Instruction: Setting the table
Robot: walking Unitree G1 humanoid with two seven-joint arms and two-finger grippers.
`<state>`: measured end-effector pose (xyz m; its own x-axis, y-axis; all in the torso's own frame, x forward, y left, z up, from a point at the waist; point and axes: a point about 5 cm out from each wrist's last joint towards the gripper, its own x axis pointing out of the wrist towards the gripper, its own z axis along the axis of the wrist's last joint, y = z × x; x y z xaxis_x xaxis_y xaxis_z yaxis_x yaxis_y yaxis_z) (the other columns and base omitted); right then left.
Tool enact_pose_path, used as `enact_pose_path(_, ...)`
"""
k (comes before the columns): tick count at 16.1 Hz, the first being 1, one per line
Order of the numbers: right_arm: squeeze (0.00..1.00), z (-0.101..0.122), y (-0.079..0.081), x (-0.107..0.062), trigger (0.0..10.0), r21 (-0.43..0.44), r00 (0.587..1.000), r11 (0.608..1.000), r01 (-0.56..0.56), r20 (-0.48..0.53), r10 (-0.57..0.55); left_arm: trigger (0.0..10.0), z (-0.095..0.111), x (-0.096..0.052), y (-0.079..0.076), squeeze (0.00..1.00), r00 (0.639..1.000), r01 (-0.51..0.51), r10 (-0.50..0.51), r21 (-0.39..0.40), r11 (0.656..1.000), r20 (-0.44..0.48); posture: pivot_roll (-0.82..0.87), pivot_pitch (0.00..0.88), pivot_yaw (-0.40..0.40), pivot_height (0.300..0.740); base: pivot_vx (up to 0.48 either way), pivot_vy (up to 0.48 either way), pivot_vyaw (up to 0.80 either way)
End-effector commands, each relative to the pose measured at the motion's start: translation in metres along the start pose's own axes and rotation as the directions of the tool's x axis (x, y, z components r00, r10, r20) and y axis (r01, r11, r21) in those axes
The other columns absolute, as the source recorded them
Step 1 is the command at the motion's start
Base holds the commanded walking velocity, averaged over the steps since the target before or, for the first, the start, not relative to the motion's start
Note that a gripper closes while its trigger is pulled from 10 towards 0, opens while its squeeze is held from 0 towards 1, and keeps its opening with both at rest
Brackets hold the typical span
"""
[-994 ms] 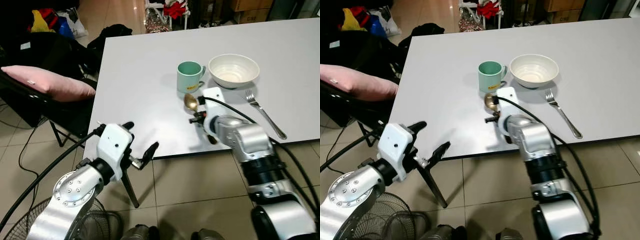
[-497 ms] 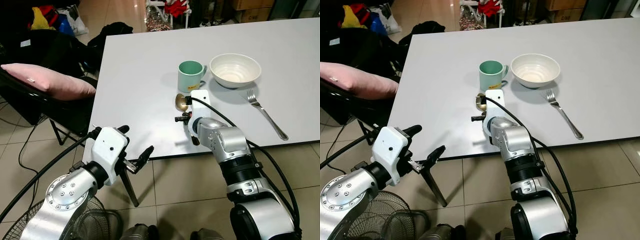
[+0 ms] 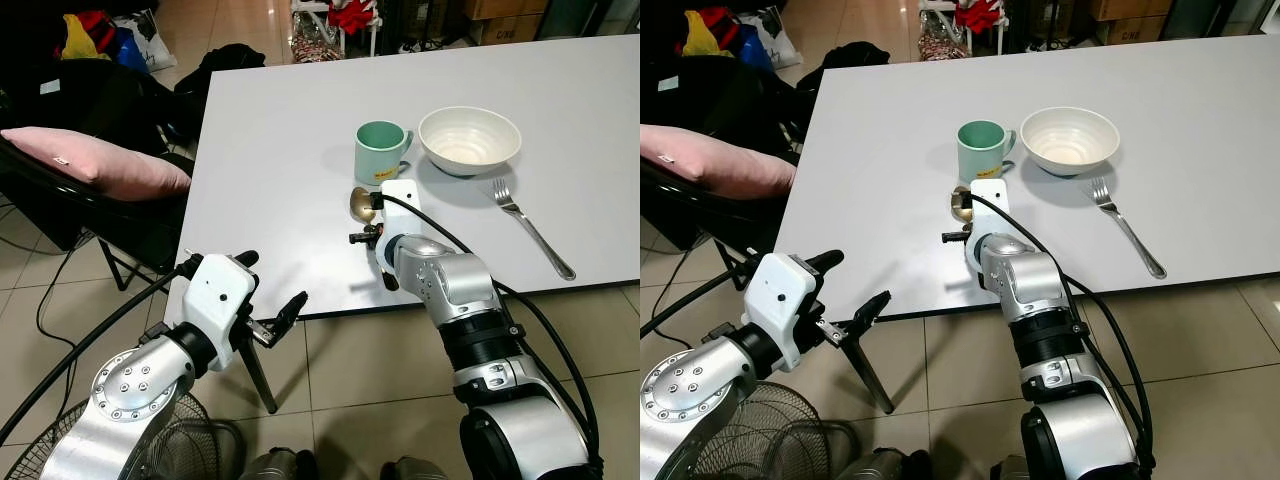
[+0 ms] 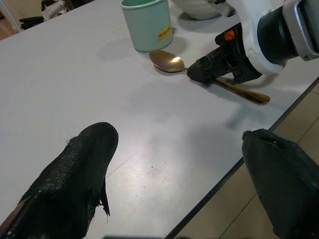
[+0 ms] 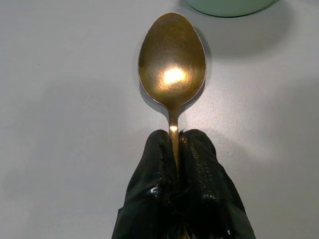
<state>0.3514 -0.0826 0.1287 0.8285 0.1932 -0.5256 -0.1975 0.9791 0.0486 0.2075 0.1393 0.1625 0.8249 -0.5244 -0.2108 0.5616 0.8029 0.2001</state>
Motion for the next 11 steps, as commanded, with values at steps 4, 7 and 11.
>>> enact_pose_path(4,0.00,0.004,0.003,0.000,10.0,0.002,1.000,1.000,-0.005,0.002,0.005,10.0,0.003,-0.003,0.001,0.00,1.000,0.003,-0.003,0.010,1.000,0.007,-0.05,0.102,0.082,0.740,0.000,0.000,0.00)
enact_pose_path(7,0.00,0.004,0.007,0.003,10.0,0.004,1.000,1.000,-0.002,0.002,0.002,10.0,0.003,-0.004,0.000,0.00,1.000,0.005,-0.005,0.010,1.000,0.004,-0.05,0.103,0.081,0.740,0.000,0.000,0.00)
enact_pose_path(11,1.00,0.006,0.035,0.002,10.0,0.001,0.996,0.996,-0.087,-0.024,0.087,10.0,0.001,-0.006,-0.002,0.00,1.000,0.010,-0.010,-0.005,1.000,-0.004,-0.05,0.098,0.069,0.740,0.000,0.000,0.00)
